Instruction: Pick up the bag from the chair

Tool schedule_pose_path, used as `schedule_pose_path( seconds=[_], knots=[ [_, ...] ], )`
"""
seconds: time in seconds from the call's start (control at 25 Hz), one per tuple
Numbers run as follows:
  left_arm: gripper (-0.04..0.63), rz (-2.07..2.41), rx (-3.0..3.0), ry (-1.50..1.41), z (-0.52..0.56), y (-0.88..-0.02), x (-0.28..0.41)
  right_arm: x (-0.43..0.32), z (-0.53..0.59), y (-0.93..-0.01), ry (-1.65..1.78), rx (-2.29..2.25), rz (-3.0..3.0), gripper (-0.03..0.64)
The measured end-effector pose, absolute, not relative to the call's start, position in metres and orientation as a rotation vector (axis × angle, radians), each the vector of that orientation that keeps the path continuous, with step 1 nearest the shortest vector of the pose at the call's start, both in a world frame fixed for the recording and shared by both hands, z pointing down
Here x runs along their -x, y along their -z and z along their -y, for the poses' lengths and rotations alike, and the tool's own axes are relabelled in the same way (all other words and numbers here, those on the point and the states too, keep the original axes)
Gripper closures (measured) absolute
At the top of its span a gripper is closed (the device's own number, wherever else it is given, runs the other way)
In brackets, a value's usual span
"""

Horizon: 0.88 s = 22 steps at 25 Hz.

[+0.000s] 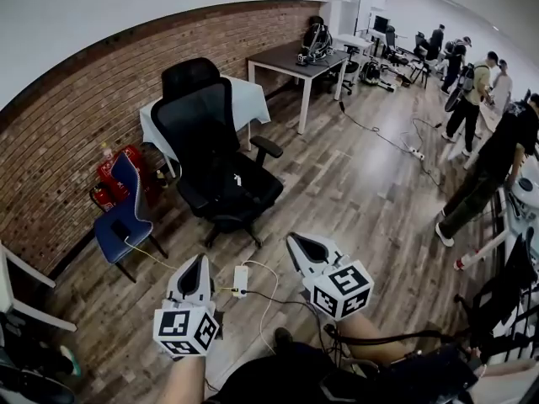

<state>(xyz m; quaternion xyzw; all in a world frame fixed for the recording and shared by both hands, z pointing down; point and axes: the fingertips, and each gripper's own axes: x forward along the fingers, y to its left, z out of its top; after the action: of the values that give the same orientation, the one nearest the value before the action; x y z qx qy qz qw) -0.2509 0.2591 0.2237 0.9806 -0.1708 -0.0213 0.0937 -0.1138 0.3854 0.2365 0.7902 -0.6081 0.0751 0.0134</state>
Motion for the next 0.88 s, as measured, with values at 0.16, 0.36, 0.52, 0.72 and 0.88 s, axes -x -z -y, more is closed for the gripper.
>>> schedule_pose_path(
  seconds=[0.16, 0.36, 0.52, 0.72, 0.88],
  knots=[
    [0.586, 0.537, -2.907, 0.034, -0.248, -0.226, 0.216, 0.079, -0.374, -0.237, -0.238, -2.442, 1.923, 0.601],
    [0.586, 0.551, -2.918, 0.003, -0.246, -0.23, 0.17, 0.033, -0.372, -0.245, -0.251, -2.443, 1.937, 0.601],
    [0.586, 0.549, -2.923, -0.024, -0.245, -0.235, 0.136, 0.0, -0.369, -0.25, -0.25, -2.424, 1.949, 0.601],
    [0.586, 0.572, -2.928, -0.053, -0.24, -0.236, 0.111, -0.027, -0.359, -0.255, -0.236, -2.388, 1.981, 0.601],
    [0.586, 0.584, -2.933, -0.074, -0.224, -0.236, 0.1, -0.038, -0.34, -0.258, -0.237, -2.36, 1.998, 0.601]
  ],
)
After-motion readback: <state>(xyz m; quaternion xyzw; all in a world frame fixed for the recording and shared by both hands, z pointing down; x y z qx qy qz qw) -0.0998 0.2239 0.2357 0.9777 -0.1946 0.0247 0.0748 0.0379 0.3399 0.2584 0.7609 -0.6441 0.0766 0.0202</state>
